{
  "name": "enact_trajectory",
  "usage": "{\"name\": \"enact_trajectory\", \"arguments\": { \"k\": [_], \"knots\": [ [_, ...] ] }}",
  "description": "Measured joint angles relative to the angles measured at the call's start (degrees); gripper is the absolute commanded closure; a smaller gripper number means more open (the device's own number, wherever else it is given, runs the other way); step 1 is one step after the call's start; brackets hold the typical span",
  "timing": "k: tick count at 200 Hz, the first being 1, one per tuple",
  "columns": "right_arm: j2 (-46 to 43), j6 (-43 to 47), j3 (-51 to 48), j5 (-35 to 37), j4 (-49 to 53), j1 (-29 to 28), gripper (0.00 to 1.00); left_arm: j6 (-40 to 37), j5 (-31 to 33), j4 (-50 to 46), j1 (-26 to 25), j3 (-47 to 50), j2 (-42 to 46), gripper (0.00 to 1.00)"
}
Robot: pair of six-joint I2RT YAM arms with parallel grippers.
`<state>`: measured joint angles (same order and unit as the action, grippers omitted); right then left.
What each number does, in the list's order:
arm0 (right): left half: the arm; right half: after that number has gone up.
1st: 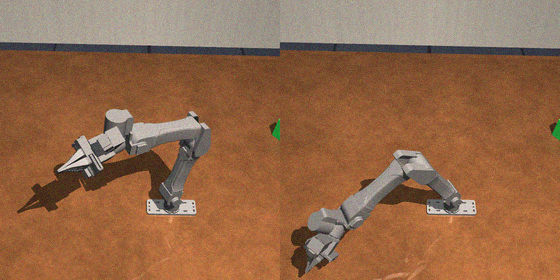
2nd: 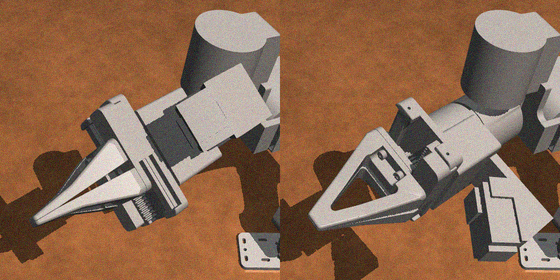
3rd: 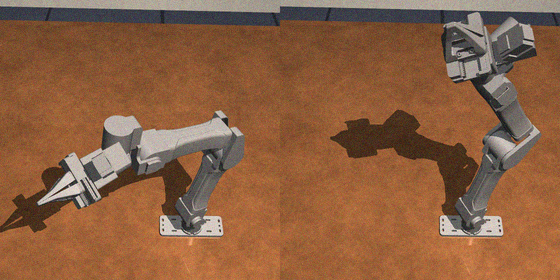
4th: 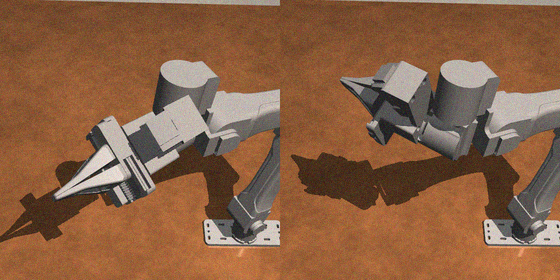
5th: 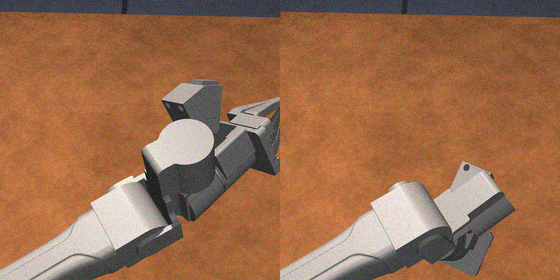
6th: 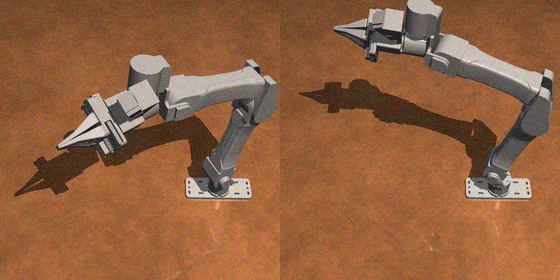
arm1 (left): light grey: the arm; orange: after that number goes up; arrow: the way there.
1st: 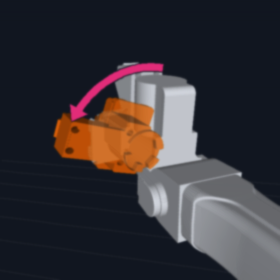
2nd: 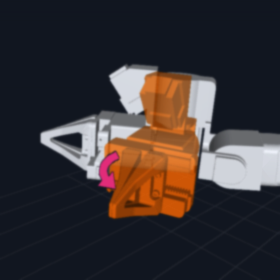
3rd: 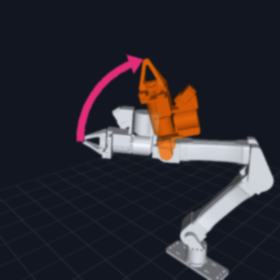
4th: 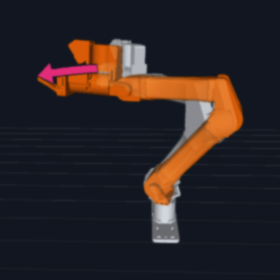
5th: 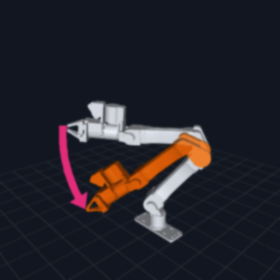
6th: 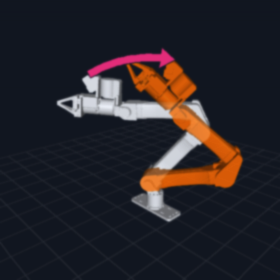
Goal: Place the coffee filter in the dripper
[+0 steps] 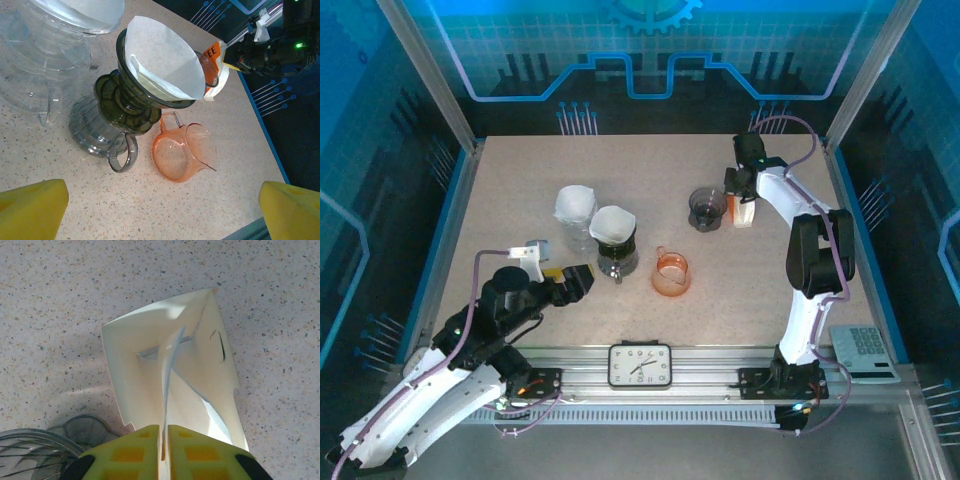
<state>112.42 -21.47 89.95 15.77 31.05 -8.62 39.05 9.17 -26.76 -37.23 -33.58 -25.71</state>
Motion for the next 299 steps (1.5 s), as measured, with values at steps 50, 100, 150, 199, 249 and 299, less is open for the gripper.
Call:
{"name": "enact_trajectory", "arguments": {
  "k": [50,100,150,199,249,299],
  "knots": [
    [1.03,0.42,0.02,0.35,0.50,-0.09,0.96,0.00,0.00,0.09,0.00,0.00,0.00,0.01],
    [0.55,0.76,-0.09,1.25,0.52,-0.63,1.00,0.00,0.00,0.09,0.00,0.00,0.00,0.01],
    [-8.76,0.72,-4.76,2.73,0.35,-2.14,1.00,-0.11,-0.46,0.35,0.00,0.00,0.00,0.01],
    [-22.53,-0.17,-13.57,3.19,0.20,-3.93,1.00,-0.48,-0.46,0.50,0.00,-0.02,0.00,0.01],
    [-35.69,-1.20,-17.94,-2.01,2.25,-9.31,1.00,-1.29,-0.63,0.52,0.00,-0.02,0.00,0.01],
    [-43.43,0.13,-17.33,-9.92,10.36,-16.90,1.00,-2.12,-0.61,0.44,0.00,-0.02,0.00,0.01]
  ]
}}
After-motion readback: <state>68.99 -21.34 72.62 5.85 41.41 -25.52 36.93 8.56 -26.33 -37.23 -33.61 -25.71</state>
